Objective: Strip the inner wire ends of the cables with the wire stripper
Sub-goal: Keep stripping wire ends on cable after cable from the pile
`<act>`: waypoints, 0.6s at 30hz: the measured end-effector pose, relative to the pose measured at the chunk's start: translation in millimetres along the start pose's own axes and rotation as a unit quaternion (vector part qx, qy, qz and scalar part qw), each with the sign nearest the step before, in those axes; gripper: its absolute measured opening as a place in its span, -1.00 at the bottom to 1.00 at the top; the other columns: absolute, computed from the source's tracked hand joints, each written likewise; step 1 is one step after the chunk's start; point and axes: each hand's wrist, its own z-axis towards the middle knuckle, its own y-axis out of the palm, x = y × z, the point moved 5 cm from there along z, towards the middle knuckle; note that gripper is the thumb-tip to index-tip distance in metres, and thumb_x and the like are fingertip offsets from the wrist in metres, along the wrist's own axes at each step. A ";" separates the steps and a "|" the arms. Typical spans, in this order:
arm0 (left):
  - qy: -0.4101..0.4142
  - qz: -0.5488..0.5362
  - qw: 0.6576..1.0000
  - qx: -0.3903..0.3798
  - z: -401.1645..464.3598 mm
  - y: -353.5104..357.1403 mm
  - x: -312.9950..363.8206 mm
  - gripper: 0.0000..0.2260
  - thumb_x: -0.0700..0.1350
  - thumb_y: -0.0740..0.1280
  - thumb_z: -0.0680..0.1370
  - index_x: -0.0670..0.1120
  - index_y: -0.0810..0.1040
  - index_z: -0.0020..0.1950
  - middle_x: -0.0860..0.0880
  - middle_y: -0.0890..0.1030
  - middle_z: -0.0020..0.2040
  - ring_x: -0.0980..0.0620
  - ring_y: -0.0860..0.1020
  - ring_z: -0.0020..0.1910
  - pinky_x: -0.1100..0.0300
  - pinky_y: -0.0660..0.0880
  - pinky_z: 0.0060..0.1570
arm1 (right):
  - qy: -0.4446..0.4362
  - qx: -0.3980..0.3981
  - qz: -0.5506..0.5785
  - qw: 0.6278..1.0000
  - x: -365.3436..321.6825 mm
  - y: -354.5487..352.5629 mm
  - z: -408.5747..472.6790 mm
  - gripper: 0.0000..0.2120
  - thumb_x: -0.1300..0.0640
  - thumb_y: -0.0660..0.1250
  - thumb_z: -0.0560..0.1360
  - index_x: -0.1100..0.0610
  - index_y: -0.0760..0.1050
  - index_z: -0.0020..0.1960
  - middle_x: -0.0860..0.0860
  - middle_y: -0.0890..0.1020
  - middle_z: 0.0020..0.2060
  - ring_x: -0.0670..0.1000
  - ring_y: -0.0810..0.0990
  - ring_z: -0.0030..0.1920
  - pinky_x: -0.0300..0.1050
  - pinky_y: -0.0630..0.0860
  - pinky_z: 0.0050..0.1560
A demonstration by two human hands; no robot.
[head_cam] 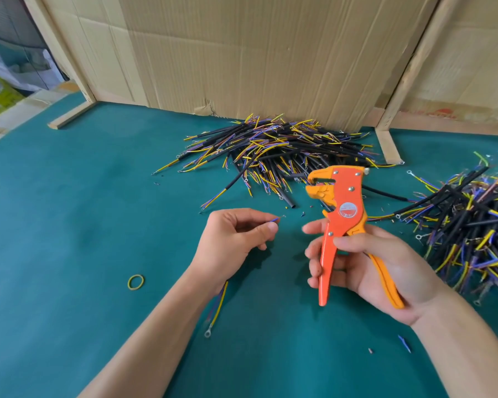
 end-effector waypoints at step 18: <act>0.035 0.012 0.999 0.022 -3.1 1.5 6.5 -0.87 -0.24 0.51 0.50 -0.03 0.75 -0.04 0.00 0.70 -0.26 0.13 0.53 -0.41 0.31 0.51 -0.25 | 0.089 -0.028 -0.095 0.991 10.6 13.6 -1.9 -0.81 0.19 0.46 0.46 0.28 0.59 0.00 0.32 0.55 -0.22 0.25 0.57 -0.30 0.18 0.60 -0.22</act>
